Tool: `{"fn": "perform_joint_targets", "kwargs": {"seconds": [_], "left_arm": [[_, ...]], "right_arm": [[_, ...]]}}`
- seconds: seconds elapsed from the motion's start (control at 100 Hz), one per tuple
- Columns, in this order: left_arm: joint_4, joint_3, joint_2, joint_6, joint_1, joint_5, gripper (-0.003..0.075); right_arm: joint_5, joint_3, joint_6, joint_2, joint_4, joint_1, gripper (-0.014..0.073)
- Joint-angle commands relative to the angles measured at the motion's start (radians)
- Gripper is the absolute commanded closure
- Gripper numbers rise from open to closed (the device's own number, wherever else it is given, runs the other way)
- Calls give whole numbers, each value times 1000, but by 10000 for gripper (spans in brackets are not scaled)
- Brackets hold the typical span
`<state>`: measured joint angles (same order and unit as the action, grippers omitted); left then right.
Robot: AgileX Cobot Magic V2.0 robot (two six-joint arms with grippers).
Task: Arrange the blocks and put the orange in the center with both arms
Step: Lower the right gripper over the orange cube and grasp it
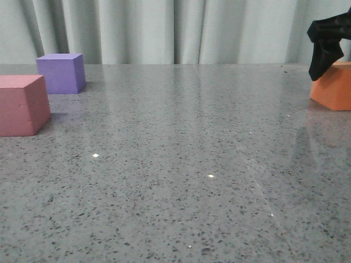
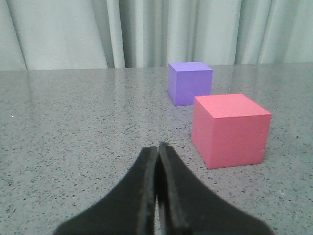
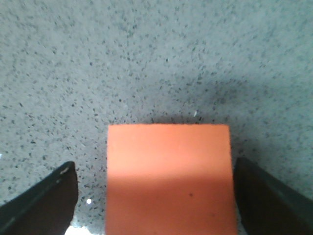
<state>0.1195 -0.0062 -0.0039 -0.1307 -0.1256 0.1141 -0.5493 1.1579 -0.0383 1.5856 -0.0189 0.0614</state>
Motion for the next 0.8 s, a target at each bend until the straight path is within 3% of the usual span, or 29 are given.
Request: {"fn": "perform_joint_targets", "kwargs": {"seconds": [0.0, 0.1, 0.23, 0.3, 0.53, 0.65, 0.79], "left_arm": [[-8, 55, -33, -6, -7, -84, 739], [-8, 55, -33, -6, -7, -84, 739], [-8, 55, -33, -6, -7, -84, 739], [-8, 55, -33, -6, -7, -84, 739], [-8, 55, -33, -6, -7, -84, 739], [-8, 55, -33, -6, -7, -84, 739], [-8, 55, -33, -6, -7, -84, 739]], "right_arm": [[37, 34, 13, -18, -11, -6, -40], [36, 34, 12, -19, -11, -6, 4], [7, 68, 11, -25, -4, -4, 230], [-42, 115, 11, -25, 9, 3, 302], [-171, 271, 10, -25, 52, 112, 306], [-123, 297, -19, -22, 60, 212, 306], [-46, 297, -142, 3, 60, 309, 306]]}}
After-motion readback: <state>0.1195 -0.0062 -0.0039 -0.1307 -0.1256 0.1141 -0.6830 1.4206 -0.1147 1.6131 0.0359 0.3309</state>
